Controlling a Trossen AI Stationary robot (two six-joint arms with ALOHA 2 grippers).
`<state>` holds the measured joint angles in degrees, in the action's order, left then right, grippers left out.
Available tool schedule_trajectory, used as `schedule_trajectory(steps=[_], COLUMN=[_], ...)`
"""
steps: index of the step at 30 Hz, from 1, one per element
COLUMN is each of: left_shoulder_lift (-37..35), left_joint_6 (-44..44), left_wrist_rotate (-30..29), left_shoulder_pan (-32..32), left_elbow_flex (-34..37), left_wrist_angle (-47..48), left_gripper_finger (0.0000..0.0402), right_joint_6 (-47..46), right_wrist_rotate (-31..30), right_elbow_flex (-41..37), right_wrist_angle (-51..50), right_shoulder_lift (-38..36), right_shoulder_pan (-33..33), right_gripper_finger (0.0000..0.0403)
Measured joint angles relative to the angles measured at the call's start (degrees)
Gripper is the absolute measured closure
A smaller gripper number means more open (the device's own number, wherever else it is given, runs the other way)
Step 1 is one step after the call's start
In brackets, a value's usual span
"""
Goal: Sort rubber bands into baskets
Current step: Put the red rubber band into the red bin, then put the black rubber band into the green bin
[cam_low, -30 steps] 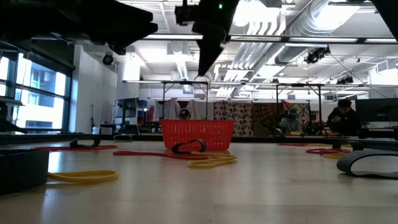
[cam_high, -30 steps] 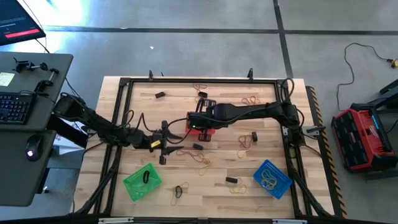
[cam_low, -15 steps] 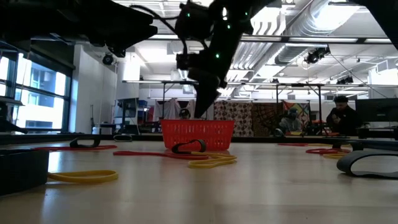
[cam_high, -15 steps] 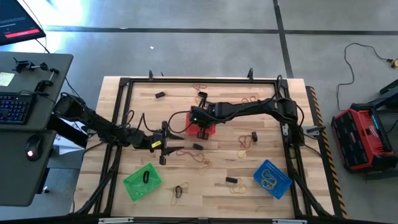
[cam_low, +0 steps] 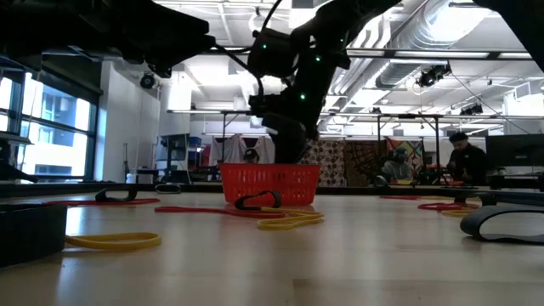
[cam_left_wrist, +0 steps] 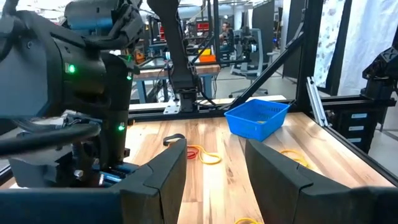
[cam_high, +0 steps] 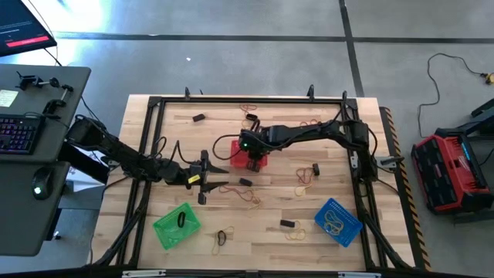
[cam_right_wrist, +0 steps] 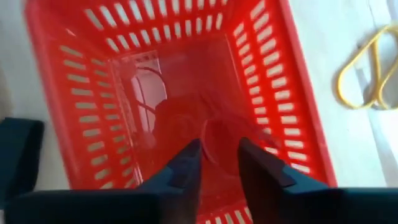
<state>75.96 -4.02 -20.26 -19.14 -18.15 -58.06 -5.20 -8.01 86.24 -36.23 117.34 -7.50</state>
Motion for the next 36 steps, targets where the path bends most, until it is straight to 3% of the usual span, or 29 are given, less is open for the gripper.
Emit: schedule_trajectory(steps=[4, 7, 10, 14, 18, 26, 30, 36], left_shoulder_lift=[0.0, 0.0, 0.0, 0.0, 0.0, 0.0, 0.0, 0.0], left_joint_6=[-0.3, -0.3, -1.0, -1.2, -1.1, 0.8, 0.7, 0.9], left_wrist_rotate=[-0.1, -0.1, -0.1, -0.2, -0.9, -1.0, -1.0, 0.8], left_shoulder_pan=[0.0, 0.0, 0.0, 0.0, 0.2, 0.4, 0.7, 0.9], left_elbow_flex=[0.0, 0.0, 0.0, 0.0, 0.0, 0.0, -0.1, -0.1], left_wrist_angle=[0.0, 0.0, 0.1, 0.7, 1.5, 1.7, 1.7, 3.5], left_gripper_finger=[0.0245, 0.0245, 0.0245, 0.0245, 0.0245, 0.0245, 0.0259, 0.0309], right_joint_6=[1.2, 3.6, 6.6, 6.6, 5.9, 0.7, -3.3, -5.3], right_wrist_rotate=[0.0, -0.1, -0.8, -2.0, -2.6, -4.0, -8.6, -17.4], right_elbow_flex=[2.5, 4.5, 4.2, 1.5, -1.7, -19.1, -29.9, -42.2], right_wrist_angle=[-0.9, -3.1, -3.3, -1.1, 4.3, 20.6, 29.4, 38.1], right_shoulder_lift=[0.0, -0.1, -0.8, -2.2, -5.8, -18.7, -26.6, -36.1], right_shoulder_pan=[0.0, 0.6, 1.5, 2.4, 3.4, 6.1, 9.5, 15.7], right_gripper_finger=[0.0267, 0.0266, 0.0302, 0.0388, 0.0388, 0.0401, 0.0402, 0.0402])
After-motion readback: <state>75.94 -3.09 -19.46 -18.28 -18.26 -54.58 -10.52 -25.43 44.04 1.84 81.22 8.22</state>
